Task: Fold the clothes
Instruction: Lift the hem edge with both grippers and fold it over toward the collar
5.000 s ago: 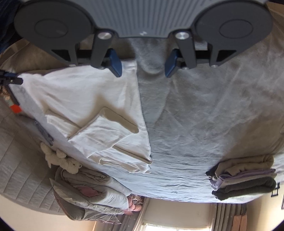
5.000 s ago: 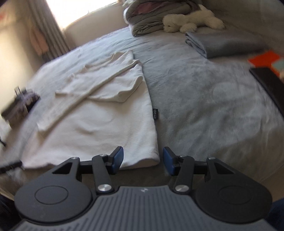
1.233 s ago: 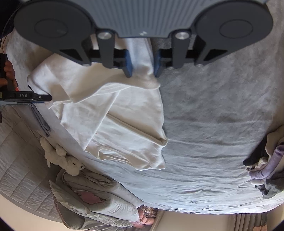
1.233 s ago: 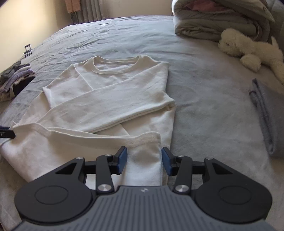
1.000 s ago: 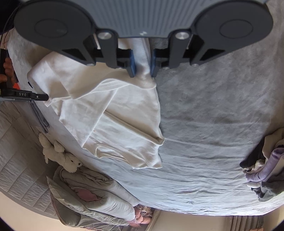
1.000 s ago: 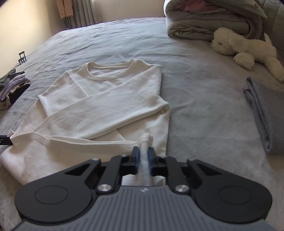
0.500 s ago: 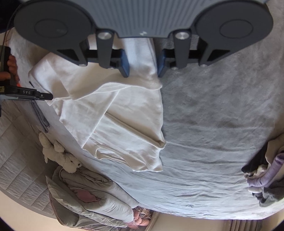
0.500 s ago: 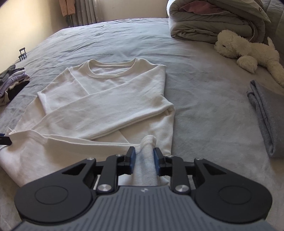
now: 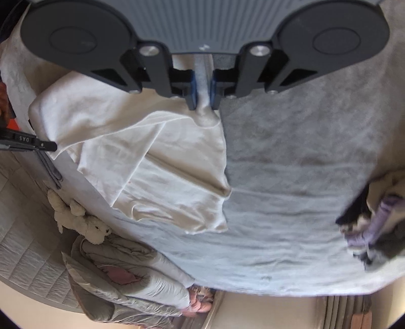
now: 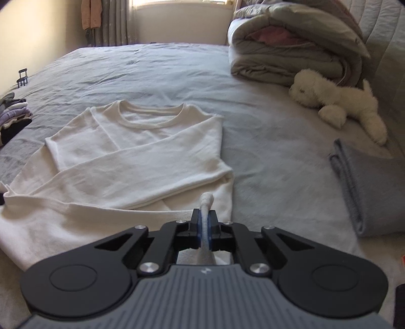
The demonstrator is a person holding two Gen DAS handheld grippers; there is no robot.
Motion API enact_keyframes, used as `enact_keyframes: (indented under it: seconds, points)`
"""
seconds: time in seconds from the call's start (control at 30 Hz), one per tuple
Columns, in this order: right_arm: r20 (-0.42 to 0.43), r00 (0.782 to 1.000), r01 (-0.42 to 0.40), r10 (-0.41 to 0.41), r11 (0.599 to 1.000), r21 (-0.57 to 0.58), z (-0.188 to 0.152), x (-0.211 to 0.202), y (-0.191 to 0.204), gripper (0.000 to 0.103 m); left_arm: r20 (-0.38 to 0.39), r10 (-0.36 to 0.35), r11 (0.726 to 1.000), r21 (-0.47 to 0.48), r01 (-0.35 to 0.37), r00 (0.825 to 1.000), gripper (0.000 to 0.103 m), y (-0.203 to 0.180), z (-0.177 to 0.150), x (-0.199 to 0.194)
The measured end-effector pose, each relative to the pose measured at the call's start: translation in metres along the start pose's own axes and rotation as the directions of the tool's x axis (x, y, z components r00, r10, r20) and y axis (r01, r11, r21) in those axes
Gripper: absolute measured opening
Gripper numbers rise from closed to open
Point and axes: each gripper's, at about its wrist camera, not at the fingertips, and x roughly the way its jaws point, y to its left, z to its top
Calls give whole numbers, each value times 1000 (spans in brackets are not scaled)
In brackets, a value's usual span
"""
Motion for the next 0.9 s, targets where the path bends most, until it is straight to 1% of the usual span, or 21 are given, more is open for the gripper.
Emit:
enact_keyframes:
  seconds: [0.2,0.33,0.57,0.9]
  points:
    - [24,999,36,-36,999,13,0,-4,-2,5,22,-16,1000,-24,16,1000,8,3,4,-2]
    - [33,998,57,-58,998,17,0,-5,-1,4,52,-20,1000,-18,21,998,8,-1,7,-3]
    - [52,994,91,-92,996,20,2,-3,0,4,76,-11,999,-31,14,997,8,-1,10,-2]
    - [85,987,138,-139,990,27,11,5,1,4,144,21,999,-30,-17,989,8,-5,24,1]
